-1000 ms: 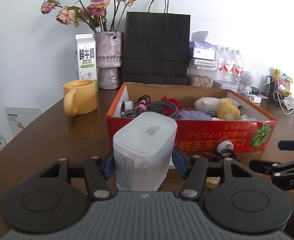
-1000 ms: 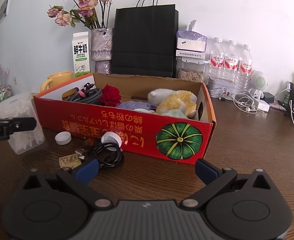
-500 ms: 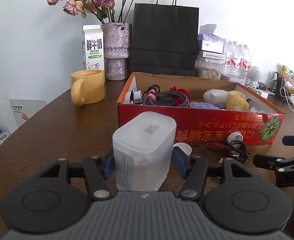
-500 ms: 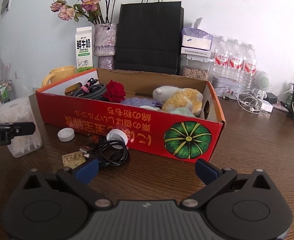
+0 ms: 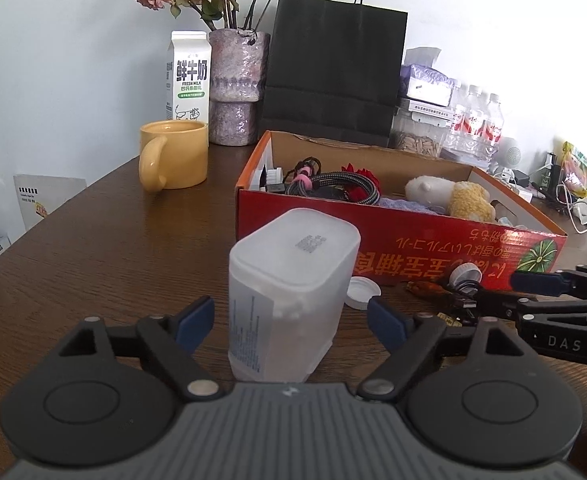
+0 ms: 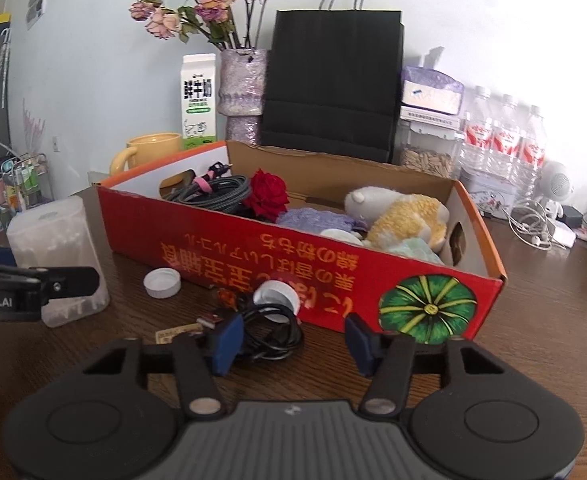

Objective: Organize objects
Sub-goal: 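Grasp the black USB cable with the right gripper while the left gripper holds the container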

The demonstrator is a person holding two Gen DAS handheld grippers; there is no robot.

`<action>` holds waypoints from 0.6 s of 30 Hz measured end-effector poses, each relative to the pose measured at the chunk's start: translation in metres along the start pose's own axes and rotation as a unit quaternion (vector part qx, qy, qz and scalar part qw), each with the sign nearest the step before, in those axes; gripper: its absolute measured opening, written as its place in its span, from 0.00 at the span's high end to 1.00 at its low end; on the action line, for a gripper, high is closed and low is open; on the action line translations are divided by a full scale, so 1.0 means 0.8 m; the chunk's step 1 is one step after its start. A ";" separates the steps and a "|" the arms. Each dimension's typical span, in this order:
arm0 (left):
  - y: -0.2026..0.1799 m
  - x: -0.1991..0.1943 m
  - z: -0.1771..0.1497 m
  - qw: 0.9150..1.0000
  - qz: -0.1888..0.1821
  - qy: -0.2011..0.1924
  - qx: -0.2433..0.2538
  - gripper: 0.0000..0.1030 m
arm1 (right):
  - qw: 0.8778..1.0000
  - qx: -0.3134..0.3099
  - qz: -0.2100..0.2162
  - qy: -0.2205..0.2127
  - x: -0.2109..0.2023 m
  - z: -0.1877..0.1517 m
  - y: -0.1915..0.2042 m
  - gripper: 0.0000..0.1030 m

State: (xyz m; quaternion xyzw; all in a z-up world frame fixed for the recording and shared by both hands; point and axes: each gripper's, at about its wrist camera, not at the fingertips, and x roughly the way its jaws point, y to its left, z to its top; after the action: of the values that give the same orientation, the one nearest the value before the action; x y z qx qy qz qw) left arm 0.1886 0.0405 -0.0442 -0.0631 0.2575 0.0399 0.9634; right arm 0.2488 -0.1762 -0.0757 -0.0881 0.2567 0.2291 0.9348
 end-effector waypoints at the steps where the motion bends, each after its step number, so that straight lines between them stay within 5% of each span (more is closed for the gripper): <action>1: 0.000 0.001 0.000 1.000 -0.001 0.001 -0.002 0.15 | 1.000 -0.006 0.002 -0.001 0.000 0.000 0.004 0.61; 13: 0.003 0.004 0.000 1.000 -0.007 0.010 -0.010 0.14 | 1.000 -0.015 0.022 0.007 0.007 0.003 0.009 0.77; 18: 0.003 0.005 0.000 1.000 -0.007 0.012 -0.012 0.14 | 1.000 -0.010 0.028 -0.006 0.001 0.001 0.007 0.93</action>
State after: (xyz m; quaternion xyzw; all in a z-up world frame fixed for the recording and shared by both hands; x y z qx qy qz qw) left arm 0.1918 0.0431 -0.0465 -0.0774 0.2678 0.0353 0.9597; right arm 0.2470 -0.1706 -0.0755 -0.0886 0.2509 0.2585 0.9286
